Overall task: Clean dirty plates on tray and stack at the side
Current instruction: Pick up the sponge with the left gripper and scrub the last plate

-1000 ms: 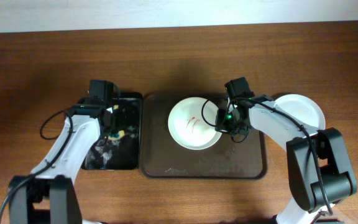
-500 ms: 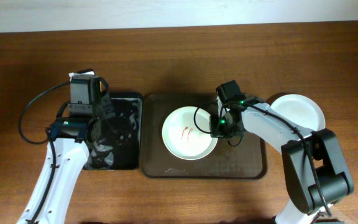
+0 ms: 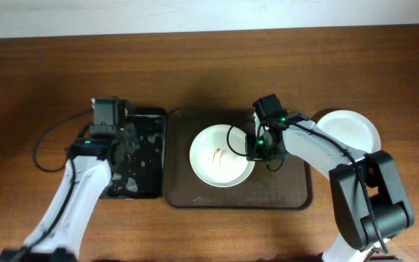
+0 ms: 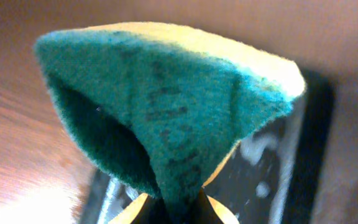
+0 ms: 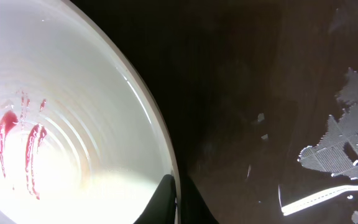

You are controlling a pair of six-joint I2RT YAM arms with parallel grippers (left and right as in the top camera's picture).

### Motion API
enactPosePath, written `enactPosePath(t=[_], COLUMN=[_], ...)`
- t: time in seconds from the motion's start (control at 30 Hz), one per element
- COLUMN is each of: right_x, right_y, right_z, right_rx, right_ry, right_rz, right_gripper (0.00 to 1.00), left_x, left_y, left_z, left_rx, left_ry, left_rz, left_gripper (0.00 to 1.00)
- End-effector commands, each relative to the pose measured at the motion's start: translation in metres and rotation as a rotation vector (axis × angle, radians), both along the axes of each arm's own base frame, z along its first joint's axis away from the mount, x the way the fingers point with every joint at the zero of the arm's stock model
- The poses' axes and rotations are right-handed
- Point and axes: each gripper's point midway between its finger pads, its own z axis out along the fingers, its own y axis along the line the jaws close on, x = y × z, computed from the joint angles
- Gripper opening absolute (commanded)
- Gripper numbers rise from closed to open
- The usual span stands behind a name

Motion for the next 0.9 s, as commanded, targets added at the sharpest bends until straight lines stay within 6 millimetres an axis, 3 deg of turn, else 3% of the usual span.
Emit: enactPosePath(t=[0.0,0.07,0.13,0.17,0.2,0.3,0.37,0.47,0.57,0.63,0.7,0.73,0.77,0.83,0.87], right_x=[-0.003,-0.004,-0.004,-0.004,-0.004,-0.004,-0.004,-0.005,-0.005,-0.005,-0.006,-0.006,-0.006,-0.008,-0.009], right_y=[-0.011,-0.011,-0.011,-0.011,-0.011,-0.011,-0.011,-0.011,-0.011,-0.011,-0.011,-0.012,-0.012,-0.012,-0.013], right_z=[-0.01,-0.01,-0.01,-0.01,-0.01,-0.01,-0.01,-0.011,-0.011,-0.011,-0.011,-0.011,-0.011,-0.011,-0.011], right_rx=[-0.081,-0.082,-0.081,-0.078,-0.078,-0.079,-0.079,-0.08,-0.08,-0.08,-0.081,-0.081,-0.082,-0.085,-0.085], right_ry=[0.0,0.001,0.001,0.001,0.002,0.004,0.005,0.008,0.008,0.009,0.01,0.012,0.013,0.02,0.021], right_rz=[0.011,0.011,0.011,0.012,0.012,0.012,0.011,0.012,0.012,0.012,0.012,0.012,0.012,0.012,0.012], right_gripper=[0.04,0.04,0.04,0.04,0.04,0.04,0.04,0.04,0.04,0.04,0.04,0.04,0.04,0.04,0.04], left_x=[-0.029,-0.032,-0.02,-0.01,-0.009,-0.012,-0.009,-0.007,-0.012,-0.009,-0.006,-0.014,-0.032,-0.044,-0.041], left_y=[-0.02,-0.021,-0.036,-0.082,-0.111,-0.169,-0.212,-0.261,-0.288,-0.294,-0.277,-0.262,-0.231,-0.208,-0.196], left_z=[-0.066,-0.062,-0.038,-0.015,-0.007,0.004,0.0,-0.025,-0.057,-0.076,-0.101,-0.112,-0.128,-0.13,-0.117], left_rx=[-0.102,-0.104,-0.178,-0.387,-0.481,-0.556,-0.608,-0.722,-0.757,-0.731,-0.625,-0.56,-0.437,-0.379,-0.359], left_ry=[0.225,0.253,0.231,0.19,0.169,0.134,0.12,0.164,0.223,0.22,0.233,0.274,0.365,0.43,0.425], left_rz=[-0.048,-0.048,-0.084,-0.207,-0.292,-0.457,-0.481,-0.448,-0.411,-0.411,-0.341,-0.295,-0.213,-0.197,-0.237], left_gripper=[0.0,0.0,0.0,0.0,0.0,0.0,0.0,0.0,0.0,0.0,0.0,0.0,0.0,0.0,0.0])
